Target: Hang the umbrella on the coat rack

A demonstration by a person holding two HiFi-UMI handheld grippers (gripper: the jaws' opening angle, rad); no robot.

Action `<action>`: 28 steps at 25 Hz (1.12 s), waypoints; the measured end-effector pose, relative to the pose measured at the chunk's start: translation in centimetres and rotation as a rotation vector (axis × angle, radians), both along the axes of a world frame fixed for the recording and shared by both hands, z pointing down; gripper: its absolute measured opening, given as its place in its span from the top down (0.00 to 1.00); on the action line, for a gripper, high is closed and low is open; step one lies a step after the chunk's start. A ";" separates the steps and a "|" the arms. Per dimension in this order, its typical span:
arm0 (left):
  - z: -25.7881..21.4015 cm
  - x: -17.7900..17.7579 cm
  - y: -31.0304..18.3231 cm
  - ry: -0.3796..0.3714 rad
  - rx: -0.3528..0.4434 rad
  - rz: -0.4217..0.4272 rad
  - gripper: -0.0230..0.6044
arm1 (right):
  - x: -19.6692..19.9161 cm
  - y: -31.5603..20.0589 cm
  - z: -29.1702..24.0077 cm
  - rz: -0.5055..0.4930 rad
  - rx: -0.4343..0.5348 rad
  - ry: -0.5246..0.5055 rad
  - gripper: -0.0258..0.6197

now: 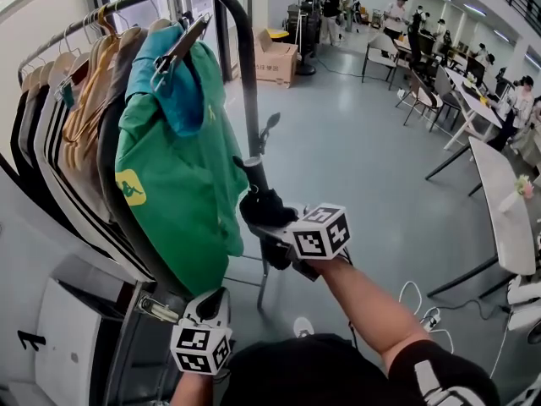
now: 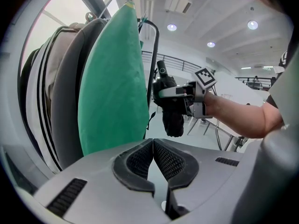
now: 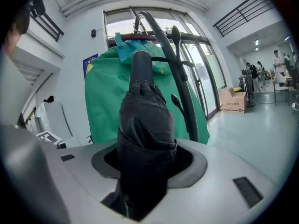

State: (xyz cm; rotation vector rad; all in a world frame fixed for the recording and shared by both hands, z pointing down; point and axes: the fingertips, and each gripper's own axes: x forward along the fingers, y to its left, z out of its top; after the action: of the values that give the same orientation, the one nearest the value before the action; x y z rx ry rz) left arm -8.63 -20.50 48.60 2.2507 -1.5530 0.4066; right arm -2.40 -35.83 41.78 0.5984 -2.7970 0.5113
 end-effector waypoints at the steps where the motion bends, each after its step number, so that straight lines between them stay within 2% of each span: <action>1: 0.0 0.0 0.1 0.000 -0.002 0.000 0.94 | 0.3 0.1 0.8 0.006 -0.015 0.010 0.62; 9: 0.3 0.2 0.1 -0.001 -0.009 0.012 0.94 | 1.5 0.8 7.0 0.045 -0.113 0.081 0.62; 17: 0.5 0.1 0.0 0.001 -0.013 0.012 0.94 | 2.1 -0.5 10.2 0.100 -0.133 0.125 0.62; 28: 0.9 -1.0 0.2 0.010 -0.028 -0.023 0.94 | 0.8 -2.8 12.5 0.142 -0.128 0.160 0.61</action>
State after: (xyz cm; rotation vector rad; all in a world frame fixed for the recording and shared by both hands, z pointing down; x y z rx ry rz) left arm -9.64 -20.28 49.50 2.2088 -1.5574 0.4071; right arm -1.61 -38.67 54.30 0.7771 -2.5622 0.6348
